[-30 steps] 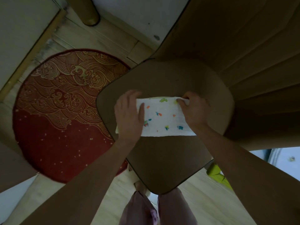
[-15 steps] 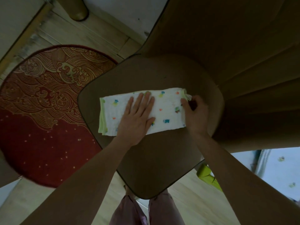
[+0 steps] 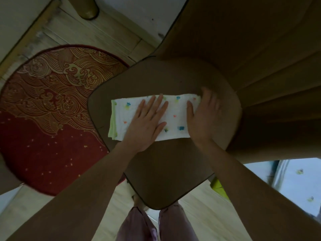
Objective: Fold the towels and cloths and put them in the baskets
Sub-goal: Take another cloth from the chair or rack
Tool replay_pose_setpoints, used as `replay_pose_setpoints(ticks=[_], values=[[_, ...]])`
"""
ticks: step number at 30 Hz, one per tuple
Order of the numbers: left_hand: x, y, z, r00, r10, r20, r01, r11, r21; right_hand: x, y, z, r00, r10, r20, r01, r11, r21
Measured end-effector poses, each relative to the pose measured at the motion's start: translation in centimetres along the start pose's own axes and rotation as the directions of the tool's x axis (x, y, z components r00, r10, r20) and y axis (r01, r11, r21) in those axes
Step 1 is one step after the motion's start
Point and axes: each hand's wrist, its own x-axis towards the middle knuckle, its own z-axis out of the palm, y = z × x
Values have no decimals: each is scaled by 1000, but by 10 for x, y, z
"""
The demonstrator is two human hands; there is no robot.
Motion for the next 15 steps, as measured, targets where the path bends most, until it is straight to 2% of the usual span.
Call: replay_pose_setpoints(ticks=[2, 3, 4, 6, 7, 8, 9, 11, 13, 15], values=[[-11, -5, -16, 964, -181, -194, 140, 968, -207, -12, -17, 4, 976, -216, 2, 216, 973, -77], [-18, -10, -22, 896, -334, -292, 243, 920, -306, -17, -25, 10, 945, -322, 53, 326, 942, -79], [-26, -16, -27, 794, -489, -361, 342, 850, -400, -22, -32, 18, 906, -404, 127, 414, 908, -66], [-42, -25, -33, 577, -731, -364, 465, 660, -590, -28, -42, 34, 825, -491, 279, 528, 847, -70], [-48, -27, -34, 499, -814, -298, 485, 547, -682, -30, -44, 42, 800, -505, 325, 557, 826, -88], [-52, -27, -35, 455, -867, -202, 499, 436, -749, -32, -45, 49, 788, -505, 352, 569, 815, -107], [-55, -26, -35, 441, -890, -113, 514, 353, -782, -33, -46, 53, 789, -495, 364, 567, 815, -121], [-57, -25, -31, 466, -884, -30, 532, 307, -789, -36, -48, 59, 804, -468, 366, 544, 828, -138], [-53, -23, -29, 481, -876, -22, 553, 323, -768, -38, -51, 60, 819, -451, 354, 523, 841, -140], [-46, -21, -26, 495, -866, -67, 588, 391, -708, -39, -52, 60, 829, -448, 336, 512, 849, -132]])
